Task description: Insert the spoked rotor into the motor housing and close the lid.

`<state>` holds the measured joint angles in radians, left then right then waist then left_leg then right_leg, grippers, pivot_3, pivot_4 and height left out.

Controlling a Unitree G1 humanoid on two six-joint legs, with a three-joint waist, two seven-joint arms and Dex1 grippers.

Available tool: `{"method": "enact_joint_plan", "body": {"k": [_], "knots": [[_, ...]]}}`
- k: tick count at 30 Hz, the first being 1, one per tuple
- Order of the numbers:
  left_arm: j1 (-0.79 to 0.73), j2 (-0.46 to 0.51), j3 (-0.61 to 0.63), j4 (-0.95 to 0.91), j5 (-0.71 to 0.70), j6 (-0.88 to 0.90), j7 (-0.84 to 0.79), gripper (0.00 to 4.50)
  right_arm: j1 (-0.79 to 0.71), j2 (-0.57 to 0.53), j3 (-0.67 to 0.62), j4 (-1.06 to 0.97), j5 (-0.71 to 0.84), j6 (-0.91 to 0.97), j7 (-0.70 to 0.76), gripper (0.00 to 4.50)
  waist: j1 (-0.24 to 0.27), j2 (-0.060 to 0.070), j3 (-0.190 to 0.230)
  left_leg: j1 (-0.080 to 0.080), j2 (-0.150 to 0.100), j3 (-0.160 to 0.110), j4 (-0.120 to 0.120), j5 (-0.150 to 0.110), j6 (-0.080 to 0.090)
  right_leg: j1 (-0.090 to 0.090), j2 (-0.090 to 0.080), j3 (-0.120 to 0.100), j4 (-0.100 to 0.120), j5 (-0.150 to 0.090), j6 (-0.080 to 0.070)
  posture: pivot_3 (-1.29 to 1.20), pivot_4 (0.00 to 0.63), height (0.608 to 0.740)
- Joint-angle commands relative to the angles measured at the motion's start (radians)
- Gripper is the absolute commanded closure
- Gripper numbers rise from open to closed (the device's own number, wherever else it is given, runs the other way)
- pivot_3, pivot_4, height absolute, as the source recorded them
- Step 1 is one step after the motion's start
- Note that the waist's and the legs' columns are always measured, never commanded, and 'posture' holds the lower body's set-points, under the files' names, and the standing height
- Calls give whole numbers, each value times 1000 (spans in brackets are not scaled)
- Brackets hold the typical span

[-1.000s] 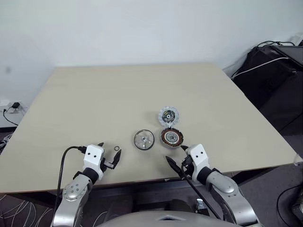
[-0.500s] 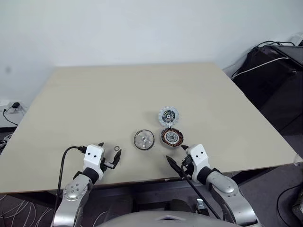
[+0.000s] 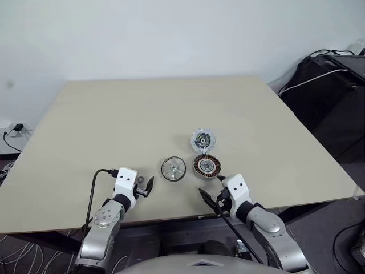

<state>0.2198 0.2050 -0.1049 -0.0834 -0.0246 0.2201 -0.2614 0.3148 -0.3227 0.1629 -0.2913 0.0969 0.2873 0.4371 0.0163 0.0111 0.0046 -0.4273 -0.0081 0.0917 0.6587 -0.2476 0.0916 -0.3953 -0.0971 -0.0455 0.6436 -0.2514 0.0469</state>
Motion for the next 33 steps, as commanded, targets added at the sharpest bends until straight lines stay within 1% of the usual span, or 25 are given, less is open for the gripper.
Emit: {"method": "enact_joint_plan", "body": {"k": [1,13,19,22,29,31,32,33], "knots": [[-31,12,-11,1,32,16,8,0,-16,4,-7,-17,1,-27,-4,29,0,0,0,0,0,0,0,0,0,0,0,0,0,0,0,0,0,740],[-75,-4,15,28,-14,137,-23,0,-16,10,-5,-13,0,-33,-4,29,1,0,0,0,0,0,0,0,0,0,0,0,0,0,0,0,0,740],[-91,15,-21,37,49,175,-8,0,-20,13,-5,-8,-3,-37,-4,29,3,1,-2,0,0,0,0,0,0,1,-1,0,1,0,0,0,0,740],[-93,22,-33,37,66,177,-3,554,-19,14,-7,-7,-5,-38,-4,0,3,2,-2,1,0,0,0,0,0,1,-1,0,1,0,0,0,0,740],[-83,0,-9,39,36,181,-5,2769,-12,17,-9,-23,-7,-31,-10,0,1,1,-2,2,0,0,0,0,0,1,-1,0,2,2,-2,0,0,740],[-80,-3,-3,40,32,182,-4,3474,-14,16,-12,-22,-5,-31,-11,0,-2,1,-2,3,1,0,0,0,0,1,-1,0,2,2,-2,0,0,740],[-79,-4,-2,40,31,183,-3,3743,-15,16,-13,-21,-4,-31,-11,0,-3,1,-2,4,1,0,0,0,0,1,-1,0,2,2,-2,0,0,740],[-78,-6,0,39,31,184,0,3822,-17,16,-14,-19,-4,-31,-11,0,-3,1,-2,5,1,0,0,0,0,1,-1,-1,2,2,-2,0,0,740]]}}
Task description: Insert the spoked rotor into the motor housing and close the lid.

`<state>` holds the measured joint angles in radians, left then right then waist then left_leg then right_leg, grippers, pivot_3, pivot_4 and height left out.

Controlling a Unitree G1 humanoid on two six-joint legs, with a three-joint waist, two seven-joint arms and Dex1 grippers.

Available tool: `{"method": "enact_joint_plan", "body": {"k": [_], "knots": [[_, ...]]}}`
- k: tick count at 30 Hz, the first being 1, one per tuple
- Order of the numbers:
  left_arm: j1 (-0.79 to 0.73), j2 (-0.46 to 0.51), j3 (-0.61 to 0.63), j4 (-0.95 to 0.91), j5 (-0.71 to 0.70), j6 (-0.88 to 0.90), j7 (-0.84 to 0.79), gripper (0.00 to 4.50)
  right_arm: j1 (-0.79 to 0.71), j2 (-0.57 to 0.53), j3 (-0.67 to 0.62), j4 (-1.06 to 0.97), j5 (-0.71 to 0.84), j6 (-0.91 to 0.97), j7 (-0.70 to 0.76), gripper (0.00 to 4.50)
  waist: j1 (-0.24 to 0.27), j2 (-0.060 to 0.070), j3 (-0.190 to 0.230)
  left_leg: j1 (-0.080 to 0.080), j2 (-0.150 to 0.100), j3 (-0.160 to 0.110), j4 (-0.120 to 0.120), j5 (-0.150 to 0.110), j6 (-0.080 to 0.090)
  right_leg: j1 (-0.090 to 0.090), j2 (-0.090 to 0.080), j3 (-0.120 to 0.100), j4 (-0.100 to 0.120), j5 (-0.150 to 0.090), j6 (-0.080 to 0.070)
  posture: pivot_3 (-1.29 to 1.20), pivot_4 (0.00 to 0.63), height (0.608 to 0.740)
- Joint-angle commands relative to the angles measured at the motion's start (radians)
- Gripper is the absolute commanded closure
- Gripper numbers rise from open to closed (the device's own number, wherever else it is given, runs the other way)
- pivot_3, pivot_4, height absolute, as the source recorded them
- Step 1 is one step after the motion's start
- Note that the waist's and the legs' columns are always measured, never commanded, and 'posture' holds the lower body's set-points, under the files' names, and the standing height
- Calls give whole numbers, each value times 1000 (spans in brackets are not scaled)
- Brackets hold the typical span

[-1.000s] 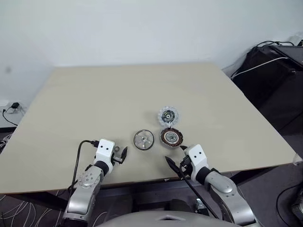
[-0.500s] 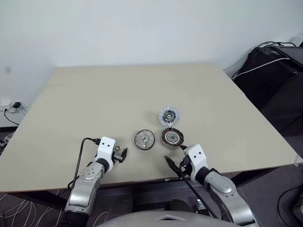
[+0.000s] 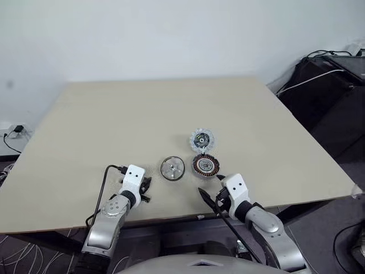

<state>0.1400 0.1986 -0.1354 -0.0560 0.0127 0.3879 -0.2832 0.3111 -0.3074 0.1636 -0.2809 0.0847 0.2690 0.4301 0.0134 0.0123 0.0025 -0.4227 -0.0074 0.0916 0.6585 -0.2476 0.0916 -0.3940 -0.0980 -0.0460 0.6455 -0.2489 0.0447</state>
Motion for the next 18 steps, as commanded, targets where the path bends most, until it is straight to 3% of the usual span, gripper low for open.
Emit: {"method": "enact_joint_plan", "body": {"k": [1,11,18], "knots": [[3,-1,33,11,-8,18,24,3813,-14,1,-15,-29,9,-12,-4,0,0,0,0,1,0,0,0,0,0,0,0,0,0,0,0,0,0,740],[-16,-42,85,-27,-61,-150,39,3813,-29,4,-17,-10,10,-14,-2,0,2,-2,2,1,0,0,-1,0,0,0,0,0,-1,0,0,0,0,740],[-94,-41,9,-24,-83,-233,-79,3813,-34,9,-12,-1,8,-21,-2,0,10,-3,2,-3,-1,0,0,0,0,-2,-1,0,-3,0,0,0,0,740]]}}
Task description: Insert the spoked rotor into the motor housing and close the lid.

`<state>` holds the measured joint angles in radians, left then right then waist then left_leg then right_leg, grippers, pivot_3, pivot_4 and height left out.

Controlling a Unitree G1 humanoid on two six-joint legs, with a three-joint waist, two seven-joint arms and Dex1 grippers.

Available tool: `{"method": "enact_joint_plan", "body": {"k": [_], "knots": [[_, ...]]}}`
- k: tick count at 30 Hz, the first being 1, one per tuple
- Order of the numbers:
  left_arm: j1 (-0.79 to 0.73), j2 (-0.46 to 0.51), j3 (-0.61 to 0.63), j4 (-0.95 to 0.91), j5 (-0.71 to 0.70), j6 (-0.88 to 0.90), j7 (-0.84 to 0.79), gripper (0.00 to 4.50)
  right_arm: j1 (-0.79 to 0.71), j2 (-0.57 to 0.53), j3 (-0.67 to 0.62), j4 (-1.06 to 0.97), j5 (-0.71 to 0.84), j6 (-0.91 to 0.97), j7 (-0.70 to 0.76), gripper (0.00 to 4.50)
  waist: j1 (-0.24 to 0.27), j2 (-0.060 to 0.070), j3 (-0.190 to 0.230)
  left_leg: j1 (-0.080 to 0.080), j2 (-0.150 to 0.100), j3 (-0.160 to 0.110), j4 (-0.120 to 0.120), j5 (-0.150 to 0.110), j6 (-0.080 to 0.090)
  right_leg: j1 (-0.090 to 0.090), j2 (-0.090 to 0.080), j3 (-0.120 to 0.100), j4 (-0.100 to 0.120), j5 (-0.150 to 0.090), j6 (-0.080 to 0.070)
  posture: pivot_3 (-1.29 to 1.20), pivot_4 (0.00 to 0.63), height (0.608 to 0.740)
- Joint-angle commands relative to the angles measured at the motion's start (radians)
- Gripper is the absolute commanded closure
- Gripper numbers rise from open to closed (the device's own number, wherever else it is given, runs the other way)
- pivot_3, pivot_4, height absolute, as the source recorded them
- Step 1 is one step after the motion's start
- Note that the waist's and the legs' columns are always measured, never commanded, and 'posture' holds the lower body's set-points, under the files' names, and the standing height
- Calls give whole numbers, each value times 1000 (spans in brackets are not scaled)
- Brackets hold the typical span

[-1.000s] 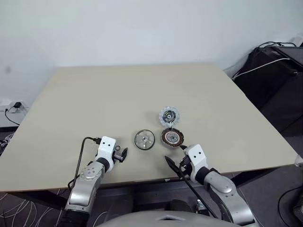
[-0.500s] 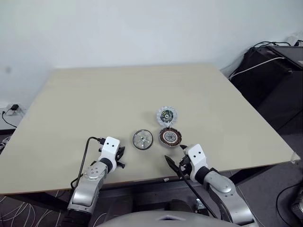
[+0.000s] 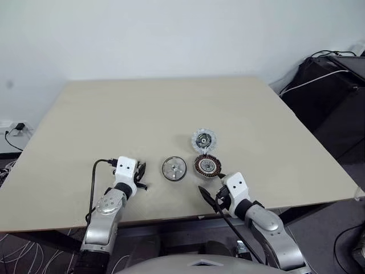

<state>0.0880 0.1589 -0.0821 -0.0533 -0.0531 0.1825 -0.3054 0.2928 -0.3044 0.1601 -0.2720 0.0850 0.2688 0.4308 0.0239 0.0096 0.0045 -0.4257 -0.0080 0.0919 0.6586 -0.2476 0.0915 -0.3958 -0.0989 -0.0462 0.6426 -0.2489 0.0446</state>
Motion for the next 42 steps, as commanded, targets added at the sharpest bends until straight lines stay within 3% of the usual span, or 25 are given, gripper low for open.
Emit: {"method": "enact_joint_plan", "body": {"k": [1,25,42], "knots": [[-57,0,-61,-18,-20,-21,-79,3813,-15,7,-8,-10,7,-22,-3,0,0,0,0,0,0,0,0,0,0,0,0,0,0,0,0,0,0,740],[-442,-165,-295,376,41,42,-226,3813,57,12,2,-79,53,-46,27,0,5,-1,0,-1,0,-1,5,0,3,0,2,-2,1,0,1,0,0,740],[-582,-269,-305,613,107,-15,-174,3813,74,20,-2,-151,54,-2,-11,0,7,-2,1,-3,0,-1,7,0,5,0,1,-2,1,1,2,0,0,740]]}}
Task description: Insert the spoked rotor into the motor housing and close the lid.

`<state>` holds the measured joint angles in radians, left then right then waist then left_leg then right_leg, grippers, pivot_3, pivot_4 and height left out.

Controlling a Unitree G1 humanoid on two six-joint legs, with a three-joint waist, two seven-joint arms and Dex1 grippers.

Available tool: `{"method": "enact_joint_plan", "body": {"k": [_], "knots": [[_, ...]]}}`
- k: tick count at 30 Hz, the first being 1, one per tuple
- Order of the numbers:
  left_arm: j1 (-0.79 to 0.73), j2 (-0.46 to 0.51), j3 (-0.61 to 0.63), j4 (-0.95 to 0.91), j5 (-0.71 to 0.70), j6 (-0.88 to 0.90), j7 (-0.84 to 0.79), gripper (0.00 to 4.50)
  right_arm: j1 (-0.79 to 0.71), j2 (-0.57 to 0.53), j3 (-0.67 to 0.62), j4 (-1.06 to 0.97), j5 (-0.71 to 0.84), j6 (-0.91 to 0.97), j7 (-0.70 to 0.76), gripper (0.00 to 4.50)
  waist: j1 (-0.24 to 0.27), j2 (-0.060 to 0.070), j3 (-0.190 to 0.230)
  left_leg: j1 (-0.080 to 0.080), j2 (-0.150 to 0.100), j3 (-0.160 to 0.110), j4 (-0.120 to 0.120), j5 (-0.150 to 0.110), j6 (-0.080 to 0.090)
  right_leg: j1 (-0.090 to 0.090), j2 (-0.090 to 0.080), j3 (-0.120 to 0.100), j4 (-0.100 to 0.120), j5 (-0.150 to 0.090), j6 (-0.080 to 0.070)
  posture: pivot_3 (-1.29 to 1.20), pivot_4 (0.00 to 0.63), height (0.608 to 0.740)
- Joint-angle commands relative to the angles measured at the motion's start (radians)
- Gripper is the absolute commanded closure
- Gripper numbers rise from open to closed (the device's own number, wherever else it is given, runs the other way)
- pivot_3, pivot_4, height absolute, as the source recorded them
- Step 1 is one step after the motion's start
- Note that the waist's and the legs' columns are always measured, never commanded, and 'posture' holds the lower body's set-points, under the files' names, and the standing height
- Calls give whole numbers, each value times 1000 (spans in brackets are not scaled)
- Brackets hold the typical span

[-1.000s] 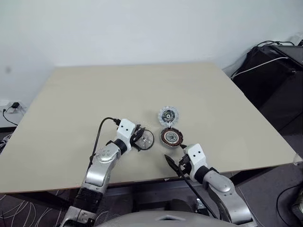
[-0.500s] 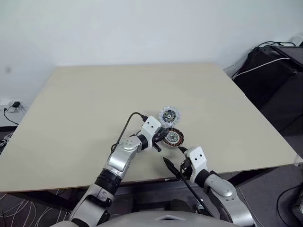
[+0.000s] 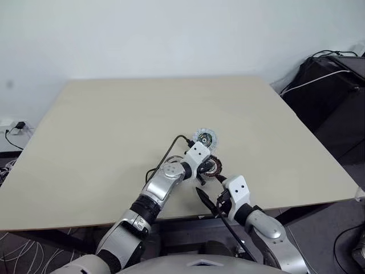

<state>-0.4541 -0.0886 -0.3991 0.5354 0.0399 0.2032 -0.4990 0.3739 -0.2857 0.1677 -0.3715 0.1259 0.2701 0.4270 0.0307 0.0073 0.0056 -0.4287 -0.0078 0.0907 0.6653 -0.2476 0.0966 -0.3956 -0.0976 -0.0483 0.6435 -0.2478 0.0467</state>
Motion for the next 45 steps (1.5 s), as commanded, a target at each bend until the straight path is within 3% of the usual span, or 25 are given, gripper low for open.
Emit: {"method": "enact_joint_plan", "body": {"k": [1,14,25,31,34,40,45], "knots": [[-46,-26,14,38,15,-40,25,3813,-7,1,-10,-53,13,-2,-8,0,0,0,0,0,0,0,0,0,0,0,0,0,0,0,0,0,0,740],[-74,-57,26,136,32,-56,43,3813,-2,19,16,-78,-1,17,-38,0,0,-1,1,0,0,0,1,0,1,0,0,0,0,1,1,0,0,740],[-66,-78,42,124,23,-70,45,146,1,9,-3,-47,7,-13,-33,0,0,-1,1,-1,0,0,1,0,1,0,0,0,0,1,2,0,0,740],[7,-52,80,-76,-7,-94,49,27,-14,3,-15,-52,21,3,-25,0,-3,-1,1,-1,0,0,1,0,1,0,0,0,0,1,2,0,0,740],[67,-36,105,-221,-42,-63,47,629,-27,6,-3,-66,20,26,-27,0,-6,0,0,-1,0,0,1,0,1,0,0,1,0,1,1,0,0,740],[212,28,126,-483,-104,8,34,2665,-49,13,8,-88,12,72,-41,0,-8,2,-2,0,0,0,1,0,1,0,0,1,0,1,1,0,0,740],[362,133,185,-641,-151,-39,12,4344,-91,34,-7,-55,-15,150,-108,0,-12,3,-2,0,0,0,1,0,0,0,0,1,1,1,1,0,0,740]]}}
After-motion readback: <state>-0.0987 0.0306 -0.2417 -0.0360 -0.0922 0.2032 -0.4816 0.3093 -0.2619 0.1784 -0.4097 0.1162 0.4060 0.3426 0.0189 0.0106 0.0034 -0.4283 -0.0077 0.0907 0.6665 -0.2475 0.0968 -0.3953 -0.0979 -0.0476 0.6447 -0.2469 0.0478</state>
